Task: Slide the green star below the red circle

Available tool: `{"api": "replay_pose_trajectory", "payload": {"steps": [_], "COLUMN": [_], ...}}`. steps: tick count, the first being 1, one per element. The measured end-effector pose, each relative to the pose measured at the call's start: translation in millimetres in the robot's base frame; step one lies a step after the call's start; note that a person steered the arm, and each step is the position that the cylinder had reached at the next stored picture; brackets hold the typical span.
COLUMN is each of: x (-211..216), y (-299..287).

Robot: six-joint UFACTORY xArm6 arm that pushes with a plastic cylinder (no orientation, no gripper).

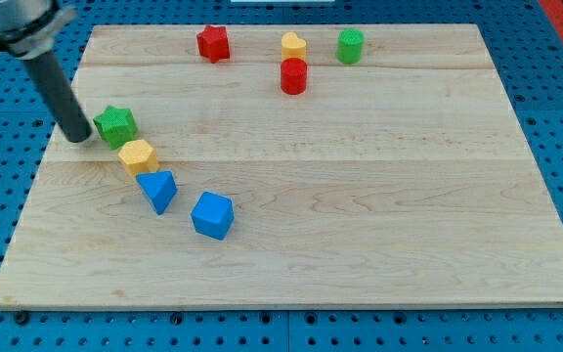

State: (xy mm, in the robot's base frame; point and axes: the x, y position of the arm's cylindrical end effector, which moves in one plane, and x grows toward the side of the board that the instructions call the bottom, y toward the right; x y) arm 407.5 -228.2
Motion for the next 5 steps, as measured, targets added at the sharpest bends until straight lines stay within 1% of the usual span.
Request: {"api": "replay_pose_trajectory", "payload": {"steps": [1,2,3,4,5], "x": [-22.8,-30.8,-58.0,-83.4,-65.8], "y": [92.7,97.9,52.3,96.0,146.7]}}
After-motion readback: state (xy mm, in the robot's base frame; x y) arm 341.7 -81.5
